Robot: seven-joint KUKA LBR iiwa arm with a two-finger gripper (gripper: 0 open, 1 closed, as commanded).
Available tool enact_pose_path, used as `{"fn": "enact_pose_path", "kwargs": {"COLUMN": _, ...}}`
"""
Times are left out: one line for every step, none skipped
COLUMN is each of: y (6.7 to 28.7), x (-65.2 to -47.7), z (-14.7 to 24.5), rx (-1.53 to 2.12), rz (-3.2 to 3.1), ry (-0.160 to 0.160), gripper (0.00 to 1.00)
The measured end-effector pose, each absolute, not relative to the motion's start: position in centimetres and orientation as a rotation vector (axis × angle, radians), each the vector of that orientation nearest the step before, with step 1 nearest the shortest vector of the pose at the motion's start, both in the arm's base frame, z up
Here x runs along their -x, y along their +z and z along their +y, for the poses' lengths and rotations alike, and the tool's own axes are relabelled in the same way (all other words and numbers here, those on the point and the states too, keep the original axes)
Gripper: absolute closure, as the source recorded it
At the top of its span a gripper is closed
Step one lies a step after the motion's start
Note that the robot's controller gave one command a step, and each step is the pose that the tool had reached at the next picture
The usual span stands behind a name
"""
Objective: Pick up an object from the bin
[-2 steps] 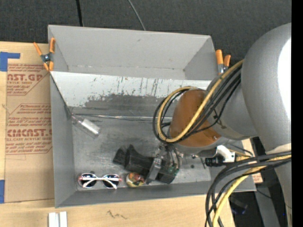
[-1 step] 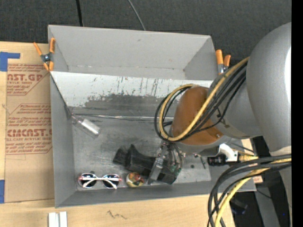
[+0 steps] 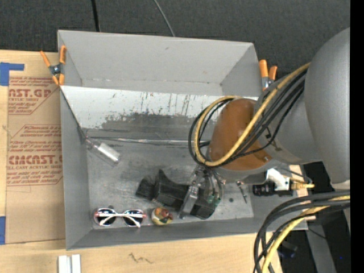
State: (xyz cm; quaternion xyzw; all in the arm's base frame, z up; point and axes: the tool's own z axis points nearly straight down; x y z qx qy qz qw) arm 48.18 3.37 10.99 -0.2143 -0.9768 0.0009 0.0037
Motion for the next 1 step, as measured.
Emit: {"fn": "enact_pose_path", "kwargs": {"y": 12.11, "x": -48.22, "z": 3.37, "rx": 0.673, "rz": -3.064, "ry": 0.002, "gripper": 1.00}}
